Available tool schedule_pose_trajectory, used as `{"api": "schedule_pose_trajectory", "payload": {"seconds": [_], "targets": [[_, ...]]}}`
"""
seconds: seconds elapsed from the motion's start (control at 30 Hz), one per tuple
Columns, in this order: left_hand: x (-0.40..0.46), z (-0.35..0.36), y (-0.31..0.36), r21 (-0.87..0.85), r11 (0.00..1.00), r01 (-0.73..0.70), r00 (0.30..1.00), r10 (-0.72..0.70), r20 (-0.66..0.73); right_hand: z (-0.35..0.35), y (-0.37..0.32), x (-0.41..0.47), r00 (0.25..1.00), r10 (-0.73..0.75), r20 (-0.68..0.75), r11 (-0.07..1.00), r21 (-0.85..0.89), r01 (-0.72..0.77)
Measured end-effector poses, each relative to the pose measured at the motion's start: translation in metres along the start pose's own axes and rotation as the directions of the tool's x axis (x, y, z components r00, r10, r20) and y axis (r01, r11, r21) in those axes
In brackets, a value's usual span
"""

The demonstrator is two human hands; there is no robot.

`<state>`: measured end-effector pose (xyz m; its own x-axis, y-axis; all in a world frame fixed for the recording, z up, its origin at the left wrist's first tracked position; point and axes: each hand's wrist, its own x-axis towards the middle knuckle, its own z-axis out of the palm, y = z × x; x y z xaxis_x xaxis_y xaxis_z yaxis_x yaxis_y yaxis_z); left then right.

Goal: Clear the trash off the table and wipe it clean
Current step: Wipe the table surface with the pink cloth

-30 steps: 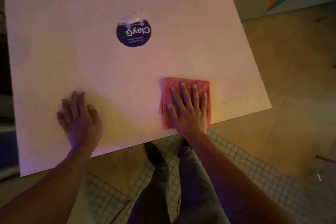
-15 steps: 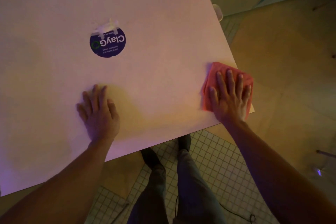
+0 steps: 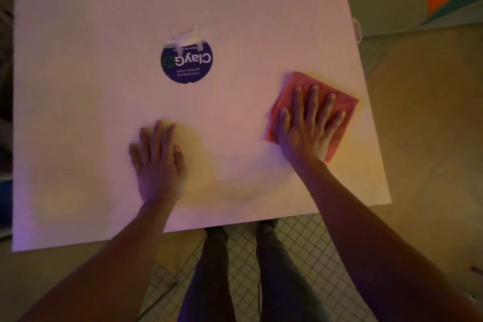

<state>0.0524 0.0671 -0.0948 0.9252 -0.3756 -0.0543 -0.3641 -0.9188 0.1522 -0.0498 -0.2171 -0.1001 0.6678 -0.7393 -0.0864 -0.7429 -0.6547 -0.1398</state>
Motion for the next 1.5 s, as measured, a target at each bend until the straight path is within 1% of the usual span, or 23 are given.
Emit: {"api": "schedule_pose_trajectory", "payload": {"seconds": [0.1,0.17,0.27,0.33,0.4,0.5,0.6,0.67,0.77,0.87,0.93,1.03,1.13,1.37,1.5], "targets": [[0.0,0.0,-0.003,0.002,1.0,-0.007,1.0,0.007,-0.015,0.007,-0.054,-0.007,0.993,-0.114,-0.002,0.993,0.019,0.114],[-0.001,-0.002,-0.008,-0.021,0.999,-0.037,0.999,0.036,-0.036,0.01,-0.085,-0.028,0.979,-0.206,0.01,0.979,0.016,0.206],[-0.003,-0.007,-0.017,-0.123,0.983,-0.136,0.989,0.129,-0.065,0.014,-0.106,-0.074,0.957,-0.288,0.044,0.958,0.009,0.288],[-0.006,-0.013,-0.032,-0.166,0.973,-0.161,0.985,0.148,-0.089,0.015,-0.111,-0.105,0.953,-0.3,0.048,0.954,0.008,0.3],[-0.011,-0.018,-0.057,-0.169,0.977,-0.129,0.987,0.11,-0.114,0.017,-0.115,-0.129,0.953,-0.299,0.057,0.954,-0.003,0.3],[-0.004,-0.027,-0.114,-0.165,0.986,-0.001,0.99,-0.022,-0.137,0.021,-0.131,-0.142,0.961,-0.269,0.063,0.962,-0.021,0.271],[0.027,-0.038,-0.172,-0.119,0.981,0.156,0.981,-0.168,-0.097,0.024,-0.163,-0.131,0.96,-0.274,0.065,0.96,-0.044,0.277],[0.048,-0.042,-0.198,-0.1,0.97,0.221,0.972,-0.227,-0.055,0.029,-0.192,-0.119,0.955,-0.289,0.062,0.956,-0.041,0.292],[0.059,-0.039,-0.214,-0.069,0.97,0.233,0.972,-0.235,-0.022,0.036,-0.241,-0.097,0.942,-0.334,0.033,0.942,-0.029,0.335],[0.058,-0.035,-0.215,-0.064,0.97,0.233,0.972,-0.235,-0.027,0.042,-0.296,-0.066,0.909,-0.416,0.014,0.909,-0.031,0.416],[0.059,-0.034,-0.217,-0.08,0.969,0.235,0.971,-0.238,-0.036,0.047,-0.335,-0.043,0.9,-0.435,-0.003,0.9,-0.001,0.435],[0.06,-0.034,-0.217,-0.089,0.969,0.23,0.971,-0.234,-0.049,0.053,-0.377,-0.024,0.894,-0.447,0.011,0.894,0.009,0.447],[0.059,-0.037,-0.217,-0.096,0.972,0.215,0.975,-0.219,-0.031,0.054,-0.379,-0.025,0.894,-0.448,0.008,0.894,0.013,0.448],[0.061,-0.042,-0.216,-0.098,0.974,0.206,0.979,-0.206,0.012,0.047,-0.319,-0.09,0.859,-0.512,-0.019,0.858,0.033,0.512],[0.068,-0.044,-0.216,-0.113,0.971,0.211,0.977,-0.213,-0.009,0.042,-0.317,-0.083,0.862,-0.507,-0.017,0.86,0.055,0.507]]}}
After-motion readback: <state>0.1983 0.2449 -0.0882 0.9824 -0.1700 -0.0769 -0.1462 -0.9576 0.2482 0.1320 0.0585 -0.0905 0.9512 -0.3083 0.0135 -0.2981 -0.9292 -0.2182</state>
